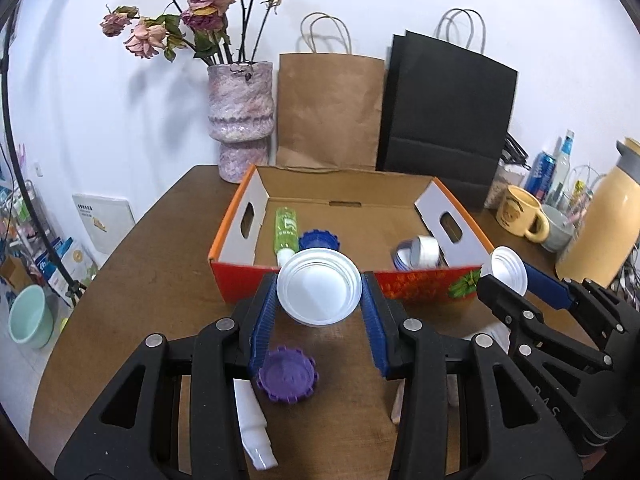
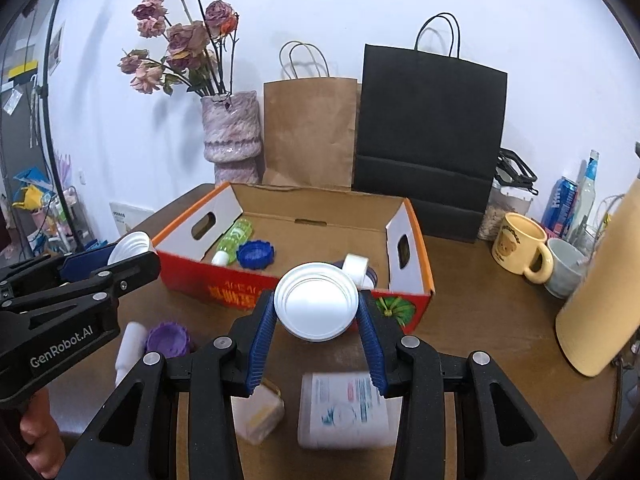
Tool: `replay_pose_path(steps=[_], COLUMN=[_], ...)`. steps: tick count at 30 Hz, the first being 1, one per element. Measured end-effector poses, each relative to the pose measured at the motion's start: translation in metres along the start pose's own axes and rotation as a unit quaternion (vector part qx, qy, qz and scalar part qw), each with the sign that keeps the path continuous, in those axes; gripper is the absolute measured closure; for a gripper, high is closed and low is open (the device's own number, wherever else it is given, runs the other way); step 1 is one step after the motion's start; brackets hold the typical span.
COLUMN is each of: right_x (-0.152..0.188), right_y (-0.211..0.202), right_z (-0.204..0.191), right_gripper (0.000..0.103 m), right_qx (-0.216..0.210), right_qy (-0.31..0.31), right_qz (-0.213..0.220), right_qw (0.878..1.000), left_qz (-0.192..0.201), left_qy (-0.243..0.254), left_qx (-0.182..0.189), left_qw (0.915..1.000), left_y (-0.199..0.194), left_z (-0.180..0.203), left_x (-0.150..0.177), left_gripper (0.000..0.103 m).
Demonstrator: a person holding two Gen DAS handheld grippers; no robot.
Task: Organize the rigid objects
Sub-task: 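Carry the white lid and white cap with both tools into the box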
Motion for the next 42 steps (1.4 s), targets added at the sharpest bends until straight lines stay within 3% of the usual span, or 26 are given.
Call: replay_pose_path(steps=[19,42], right_x=[-0.05,-0.062], right_y=[0.074,0.139], right_z=[-0.002,0.001], right_gripper=[0.058,0.058], right_qx=[-0.018,-0.004], right_qy=[0.005,-0.034], right_qz=[-0.011,-0.056], right_qw=[1.0,0.998], left_qz=[0.002,-0.031], left_qy=[-0.019,0.009], left_qx=[-0.027,-0.046], left_qw=[0.9994,0.9984], left_y=[0.062,0.129], left_z=[-0.017,-0.022], left_x=[-0.046,-0.066], left_gripper=[0.066,0.066])
Point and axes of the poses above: each gripper's, at about its wrist camera, not at the fingertips, and y roughly the way its jaws point, z to its right, x to its underside, the point moved 1 cm from there along y, roughly the way its jaws point, and after that the axes turned 6 degrees about x, right-handed, at the moved point
